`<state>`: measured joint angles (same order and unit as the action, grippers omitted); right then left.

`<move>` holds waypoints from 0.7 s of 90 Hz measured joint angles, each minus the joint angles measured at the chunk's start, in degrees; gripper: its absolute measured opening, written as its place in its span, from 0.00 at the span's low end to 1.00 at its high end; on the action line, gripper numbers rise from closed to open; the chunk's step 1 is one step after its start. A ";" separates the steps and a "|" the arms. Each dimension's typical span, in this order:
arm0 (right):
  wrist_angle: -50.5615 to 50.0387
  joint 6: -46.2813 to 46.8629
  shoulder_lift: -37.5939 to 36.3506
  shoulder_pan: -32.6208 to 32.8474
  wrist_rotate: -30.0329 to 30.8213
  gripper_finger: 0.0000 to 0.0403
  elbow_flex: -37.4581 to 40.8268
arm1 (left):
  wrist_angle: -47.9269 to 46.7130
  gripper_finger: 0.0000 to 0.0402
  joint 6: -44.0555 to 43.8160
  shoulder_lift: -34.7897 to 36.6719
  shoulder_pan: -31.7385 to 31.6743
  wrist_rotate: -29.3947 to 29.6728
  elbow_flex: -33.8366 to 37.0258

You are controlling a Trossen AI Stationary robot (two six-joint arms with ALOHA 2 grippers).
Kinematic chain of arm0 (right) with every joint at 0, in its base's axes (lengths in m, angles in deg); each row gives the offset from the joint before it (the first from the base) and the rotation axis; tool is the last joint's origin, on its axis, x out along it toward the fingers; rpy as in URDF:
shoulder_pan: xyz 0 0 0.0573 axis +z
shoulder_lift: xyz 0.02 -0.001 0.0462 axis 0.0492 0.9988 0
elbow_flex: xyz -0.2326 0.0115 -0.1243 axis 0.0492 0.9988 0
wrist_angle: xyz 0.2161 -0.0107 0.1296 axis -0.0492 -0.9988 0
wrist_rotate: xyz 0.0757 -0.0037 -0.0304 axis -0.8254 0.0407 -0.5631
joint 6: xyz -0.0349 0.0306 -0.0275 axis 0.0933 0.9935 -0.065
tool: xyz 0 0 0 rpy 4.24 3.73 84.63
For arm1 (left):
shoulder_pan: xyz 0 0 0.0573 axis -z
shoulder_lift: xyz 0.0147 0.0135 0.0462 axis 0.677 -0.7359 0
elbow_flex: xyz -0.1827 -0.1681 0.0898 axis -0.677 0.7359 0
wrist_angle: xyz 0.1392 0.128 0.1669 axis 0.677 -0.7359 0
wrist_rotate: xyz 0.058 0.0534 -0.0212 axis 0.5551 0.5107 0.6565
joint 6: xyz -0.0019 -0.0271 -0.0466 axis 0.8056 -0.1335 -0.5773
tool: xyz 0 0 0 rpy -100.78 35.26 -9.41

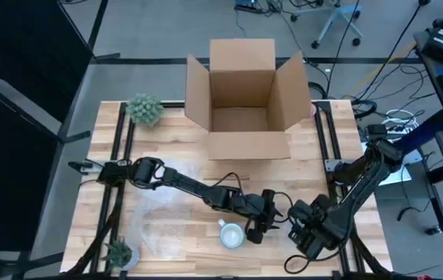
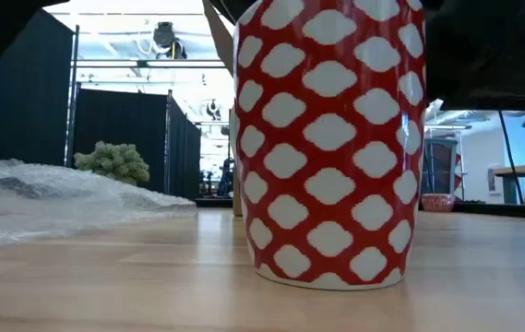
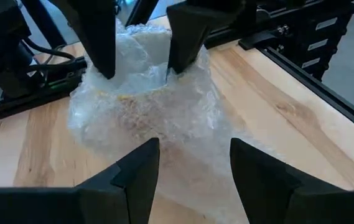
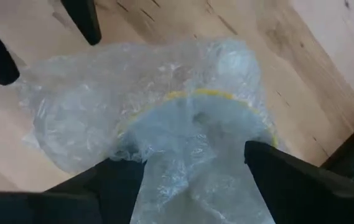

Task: Wrap mug
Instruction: Wrap the yellow mug with the bubble wrap

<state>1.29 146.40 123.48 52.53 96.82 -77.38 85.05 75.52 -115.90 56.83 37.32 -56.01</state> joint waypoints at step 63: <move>-8.50 -2.45 -7.39 -0.19 0.61 0.34 -11.58 | -0.36 0.45 0.00 -0.02 0.00 -0.02 0.00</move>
<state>-7.21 143.96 116.09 52.34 97.43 -88.96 84.69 75.52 -115.92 56.83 37.30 -56.01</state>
